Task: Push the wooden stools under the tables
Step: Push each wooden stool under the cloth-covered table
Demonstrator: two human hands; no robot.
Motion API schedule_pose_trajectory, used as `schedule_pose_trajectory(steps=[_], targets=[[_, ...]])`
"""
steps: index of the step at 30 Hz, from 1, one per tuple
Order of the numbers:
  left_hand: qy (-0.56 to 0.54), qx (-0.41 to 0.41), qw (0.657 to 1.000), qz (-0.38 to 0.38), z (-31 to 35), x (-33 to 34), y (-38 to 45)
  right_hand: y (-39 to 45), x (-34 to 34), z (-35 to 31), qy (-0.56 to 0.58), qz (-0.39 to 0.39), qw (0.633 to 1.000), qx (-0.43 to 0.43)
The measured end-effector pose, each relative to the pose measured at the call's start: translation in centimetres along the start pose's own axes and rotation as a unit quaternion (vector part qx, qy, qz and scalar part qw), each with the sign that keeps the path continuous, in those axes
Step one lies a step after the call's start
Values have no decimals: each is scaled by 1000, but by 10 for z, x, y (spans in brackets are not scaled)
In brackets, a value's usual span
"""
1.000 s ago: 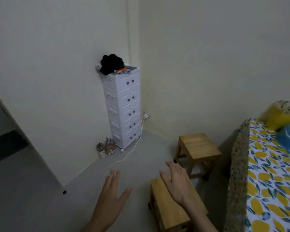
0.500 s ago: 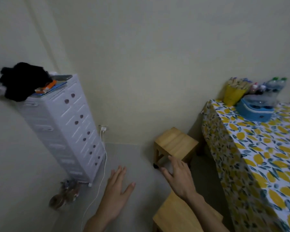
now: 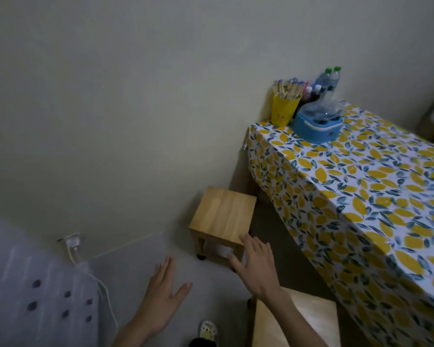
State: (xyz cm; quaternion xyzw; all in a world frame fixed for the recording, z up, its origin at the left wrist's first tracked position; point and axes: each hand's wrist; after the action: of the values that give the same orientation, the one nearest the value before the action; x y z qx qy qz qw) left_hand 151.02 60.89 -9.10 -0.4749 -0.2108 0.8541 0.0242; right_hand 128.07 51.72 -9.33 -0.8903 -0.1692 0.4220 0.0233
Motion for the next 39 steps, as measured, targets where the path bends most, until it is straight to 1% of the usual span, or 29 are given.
schedule_pose_trajectory(steps=[2, 5, 7, 10, 12, 14, 16, 19, 20, 24, 26, 29, 31, 34, 36, 39], targets=[[2, -2, 1000, -22, -17, -4, 38, 36, 18, 5, 0, -7, 999, 31], [24, 3, 1000, -15, -42, -5, 98, 84, 47, 18, -6, -19, 998, 66], [34, 3, 999, -23, -55, 0, 141, 113, 67, 29, 12, -23, 995, 93], [56, 27, 997, -55, -70, 20, 213, 157, 101, 55, 18, -23, 991, 128], [56, 48, 996, -52, -84, 47, 266, 186, 134, 81, 11, -22, 986, 162], [57, 76, 995, -38, -101, 80, 318, 217, 174, 111, -24, 22, 985, 168], [72, 106, 991, -34, -118, 114, 368, 244, 211, 141, -35, 68, 981, 176], [98, 138, 985, -29, -137, 154, 431, 278, 265, 175, -19, 79, 976, 200], [112, 150, 982, -23, -142, 164, 448, 289, 279, 182, -32, 101, 974, 198], [197, 210, 958, -7, -161, 188, 500, 320, 325, 192, -64, 126, 967, 211], [233, 245, 941, -7, -168, 194, 514, 327, 333, 196, -82, 153, 959, 225], [261, 296, 919, 3, -169, 201, 523, 330, 334, 204, -84, 178, 958, 208], [266, 309, 913, 14, -163, 205, 525, 332, 330, 214, -99, 180, 960, 193], [305, 319, 897, 12, -144, 216, 530, 340, 310, 241, -125, 181, 962, 164], [311, 301, 902, 10, -122, 226, 536, 350, 290, 264, -129, 180, 965, 141], [299, 260, 918, 12, -80, 245, 548, 367, 255, 300, -132, 173, 969, 119]])
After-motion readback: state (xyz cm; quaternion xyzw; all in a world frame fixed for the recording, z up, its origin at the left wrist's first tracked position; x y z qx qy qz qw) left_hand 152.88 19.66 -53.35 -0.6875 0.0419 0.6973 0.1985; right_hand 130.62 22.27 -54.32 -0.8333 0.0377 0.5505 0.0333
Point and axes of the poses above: each hand's wrist, its own y-axis towards the middle knuckle, its own x-axis out of the palm, z = x × y, and after that the axes turned 8 degrees about y, right-handed
